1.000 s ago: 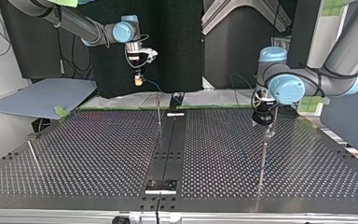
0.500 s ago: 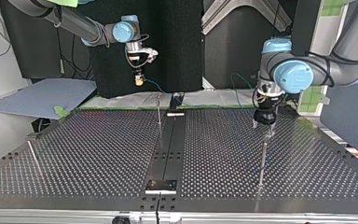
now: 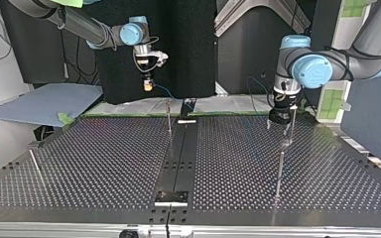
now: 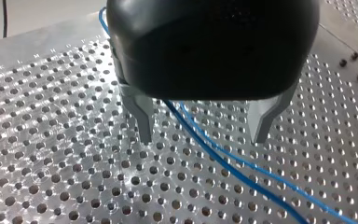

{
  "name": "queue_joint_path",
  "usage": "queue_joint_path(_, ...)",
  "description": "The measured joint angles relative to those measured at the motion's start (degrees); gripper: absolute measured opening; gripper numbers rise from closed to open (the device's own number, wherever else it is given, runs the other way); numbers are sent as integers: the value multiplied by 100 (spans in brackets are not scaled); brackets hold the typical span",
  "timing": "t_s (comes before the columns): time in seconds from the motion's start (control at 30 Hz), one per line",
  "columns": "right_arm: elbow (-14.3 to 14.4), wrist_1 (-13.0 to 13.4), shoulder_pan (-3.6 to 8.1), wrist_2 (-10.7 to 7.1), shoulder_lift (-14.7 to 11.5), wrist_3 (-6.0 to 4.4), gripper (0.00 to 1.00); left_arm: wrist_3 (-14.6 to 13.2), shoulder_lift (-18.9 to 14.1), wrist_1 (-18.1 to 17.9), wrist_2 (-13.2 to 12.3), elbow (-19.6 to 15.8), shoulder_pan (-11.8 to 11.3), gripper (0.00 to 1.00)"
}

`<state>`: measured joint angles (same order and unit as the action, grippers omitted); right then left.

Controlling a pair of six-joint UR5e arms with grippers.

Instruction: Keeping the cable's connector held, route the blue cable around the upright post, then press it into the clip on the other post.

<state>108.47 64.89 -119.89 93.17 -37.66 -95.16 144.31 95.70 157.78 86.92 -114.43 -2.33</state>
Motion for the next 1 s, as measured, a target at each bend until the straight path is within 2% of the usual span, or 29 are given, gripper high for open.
queue_joint_path(0.27,-1,0,1,0,0,-30,0,368,-280,202,-38,-14,-4,100)
queue_joint_path(0.43,-10,-11,3,0,0,-44,0,398,-539,393,22,-15,-10,100)
queue_joint_path(0.67,-14,-4,19,0,-1,-125,0,144,-946,716,52,-16,29,100)
queue_joint_path(1.0,-23,-24,54,-1,-1,-139,0,-323,-1420,1188,312,-2,8,100)
